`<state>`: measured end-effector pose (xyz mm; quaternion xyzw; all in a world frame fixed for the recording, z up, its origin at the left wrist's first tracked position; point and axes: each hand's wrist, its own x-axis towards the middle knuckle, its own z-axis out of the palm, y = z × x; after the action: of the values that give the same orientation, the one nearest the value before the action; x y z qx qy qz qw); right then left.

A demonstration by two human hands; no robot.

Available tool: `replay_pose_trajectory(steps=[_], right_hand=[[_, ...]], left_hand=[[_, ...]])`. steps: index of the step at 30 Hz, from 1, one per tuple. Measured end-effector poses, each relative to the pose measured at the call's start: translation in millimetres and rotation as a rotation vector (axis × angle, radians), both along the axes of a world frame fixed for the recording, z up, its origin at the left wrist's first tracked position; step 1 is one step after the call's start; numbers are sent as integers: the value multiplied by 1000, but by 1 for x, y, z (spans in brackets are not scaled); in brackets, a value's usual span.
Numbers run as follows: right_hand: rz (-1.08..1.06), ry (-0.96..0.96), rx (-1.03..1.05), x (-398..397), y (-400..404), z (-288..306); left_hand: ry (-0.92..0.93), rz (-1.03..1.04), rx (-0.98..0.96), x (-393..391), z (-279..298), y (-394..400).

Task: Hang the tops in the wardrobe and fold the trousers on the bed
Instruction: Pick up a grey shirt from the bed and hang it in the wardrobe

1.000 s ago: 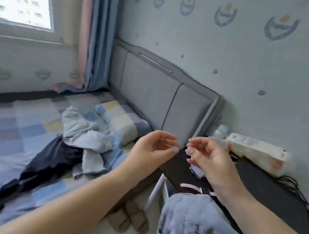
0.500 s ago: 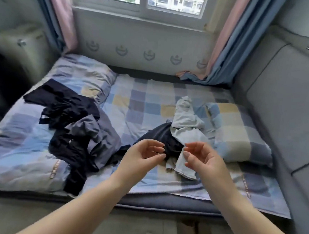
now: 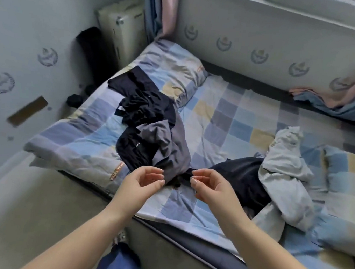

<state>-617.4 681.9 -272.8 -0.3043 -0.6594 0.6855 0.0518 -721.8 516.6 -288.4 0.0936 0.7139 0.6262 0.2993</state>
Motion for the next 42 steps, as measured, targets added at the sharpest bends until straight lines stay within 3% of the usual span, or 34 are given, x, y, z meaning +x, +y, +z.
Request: replay_pose_trajectory(steps=[7,16,23,33,38,42], right_hand=[[-103,-140,-35,-90,-11,-41],[-378,-360,-126,-205,13,-160],[-314,-476,-55,-295,53,-270],[-107,-616,338,-371,110,-404],[-78,-622,258,-384,120,-443],[12,-663,325,-398,114,-455]], left_hand=[[-103,-33,-92,-103,-44,-19],[-116,-124,-239,-282,-134,-6],[-151,-162,-328,-364,-241,41],[-103,-277,-408,-414,-360,92],[-216,-285,-413,-409,-388,98],[-263,-332,-392,-400,-398,110]])
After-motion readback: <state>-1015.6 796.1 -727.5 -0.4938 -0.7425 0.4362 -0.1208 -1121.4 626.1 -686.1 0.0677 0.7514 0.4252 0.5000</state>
